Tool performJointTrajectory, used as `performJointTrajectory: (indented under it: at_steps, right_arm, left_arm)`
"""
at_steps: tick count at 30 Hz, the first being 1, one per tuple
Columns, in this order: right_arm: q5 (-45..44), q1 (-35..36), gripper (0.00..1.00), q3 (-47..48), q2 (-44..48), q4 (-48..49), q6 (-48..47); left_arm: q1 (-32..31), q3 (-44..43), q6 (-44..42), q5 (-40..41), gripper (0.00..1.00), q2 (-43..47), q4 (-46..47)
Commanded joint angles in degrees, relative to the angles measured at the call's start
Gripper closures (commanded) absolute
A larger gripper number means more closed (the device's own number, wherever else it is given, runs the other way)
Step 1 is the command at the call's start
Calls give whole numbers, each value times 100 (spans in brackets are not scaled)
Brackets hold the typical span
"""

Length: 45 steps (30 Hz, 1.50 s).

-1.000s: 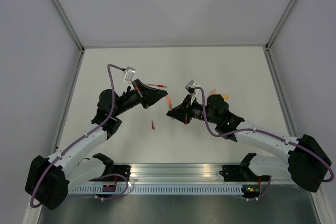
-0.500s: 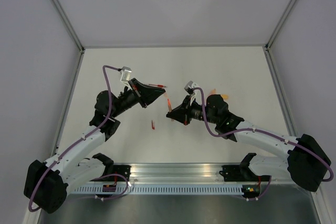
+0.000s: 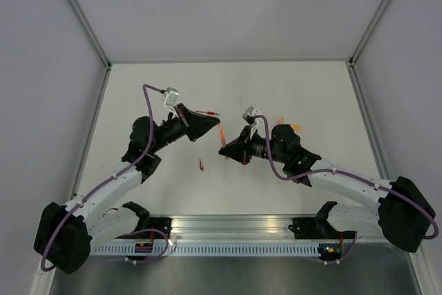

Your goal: Insert the pens into the pen caps

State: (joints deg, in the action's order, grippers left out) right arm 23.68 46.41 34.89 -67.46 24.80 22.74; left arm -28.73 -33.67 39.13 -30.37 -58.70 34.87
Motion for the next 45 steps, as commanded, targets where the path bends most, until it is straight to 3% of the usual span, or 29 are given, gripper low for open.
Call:
performJointTrajectory:
  at_steps: [1, 10, 14, 22, 44, 45]
  right_arm:
    - [49, 26, 100, 211, 75, 210, 20]
    - [-302, 26, 100, 184, 233, 26, -77]
    - [-382, 26, 100, 167, 339, -19, -95]
    - [-549, 26, 100, 141, 558, -107, -147]
    - [-515, 34, 100, 290, 630, -458, -279]
    - [-418, 26, 100, 342, 577, -467, -288]
  left_arm:
    - [-10, 1, -90, -180, 98, -19, 362]
    - [-10, -25, 305, -944, 98, -466, 652]
    - [-53, -253, 227, -1216, 98, -642, 205]
    - [-98, -289, -222, -936, 98, -310, -603]
    - [-370, 247, -125, -989, 98, -29, -279]
    - [-370, 230, -117, -927, 91, 16, -340]
